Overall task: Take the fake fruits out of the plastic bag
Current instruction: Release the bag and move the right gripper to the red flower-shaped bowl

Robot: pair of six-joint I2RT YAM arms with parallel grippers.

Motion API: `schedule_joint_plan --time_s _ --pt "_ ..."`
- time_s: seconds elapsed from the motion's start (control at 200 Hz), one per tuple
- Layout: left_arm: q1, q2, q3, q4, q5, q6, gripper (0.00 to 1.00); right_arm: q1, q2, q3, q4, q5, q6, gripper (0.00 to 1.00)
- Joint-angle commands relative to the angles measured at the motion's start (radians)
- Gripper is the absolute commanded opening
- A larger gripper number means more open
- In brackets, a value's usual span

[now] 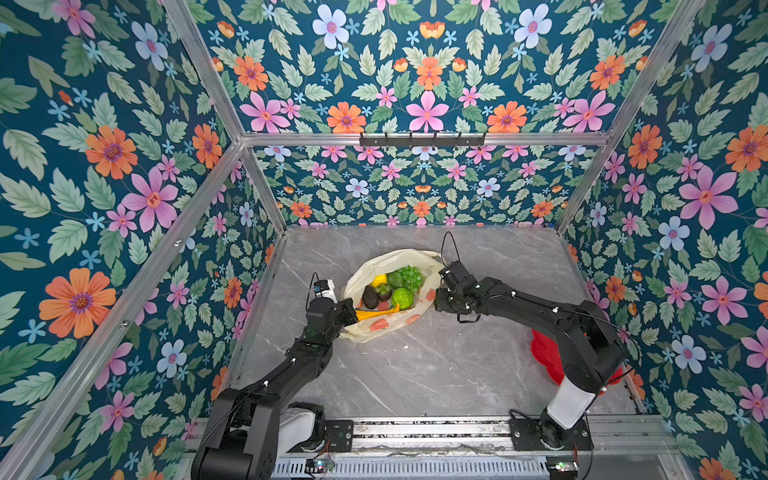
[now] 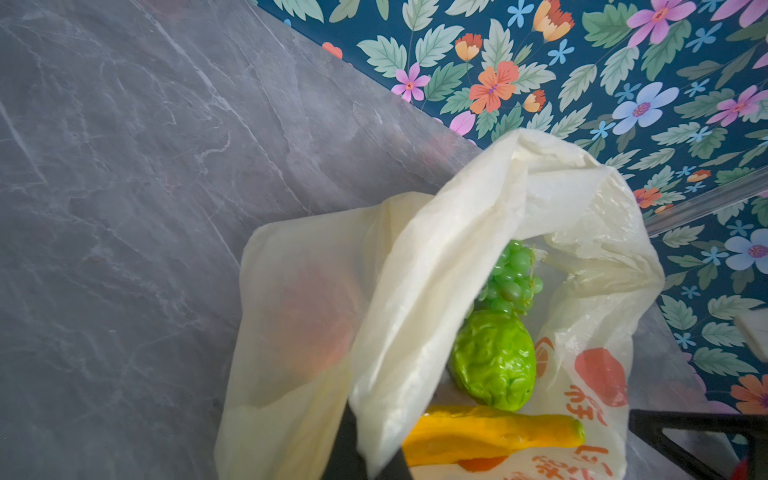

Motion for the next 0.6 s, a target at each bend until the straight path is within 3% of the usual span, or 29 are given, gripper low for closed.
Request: schedule_joint_plan --time_s 0.0,0.175,0.325,0.36,0.42,0.595 --pt "0.000 0.004 -0.001 0.030 -0.003 -0.006 0.00 0.000 -0.050 -0.019 -0.045 0.014 -0.022 0.62" --pt "0.000 0.006 0.000 0.029 0.002 -0.010 0.00 -0.014 -0.247 -0.049 -0.205 0.130 -0.050 0.69" --pt "0.000 0.006 0.004 0.024 0.005 -0.010 0.00 -0.098 -0.426 -0.082 -0.385 0.237 -0.042 0.79" --pt "-0.001 0.007 0.004 0.023 0.005 -0.011 0.00 -0.125 -0.470 -0.099 -0.407 0.241 -0.039 0.81" --pt "-0.001 0.004 0.004 0.020 0.005 -0.009 0.00 -0.181 -0.540 -0.134 -0.427 0.239 -0.038 0.99" --pt "0.000 -0.004 0.009 0.002 -0.015 -0.002 0.00 -0.356 -0.646 -0.229 -0.467 0.182 -0.003 0.99"
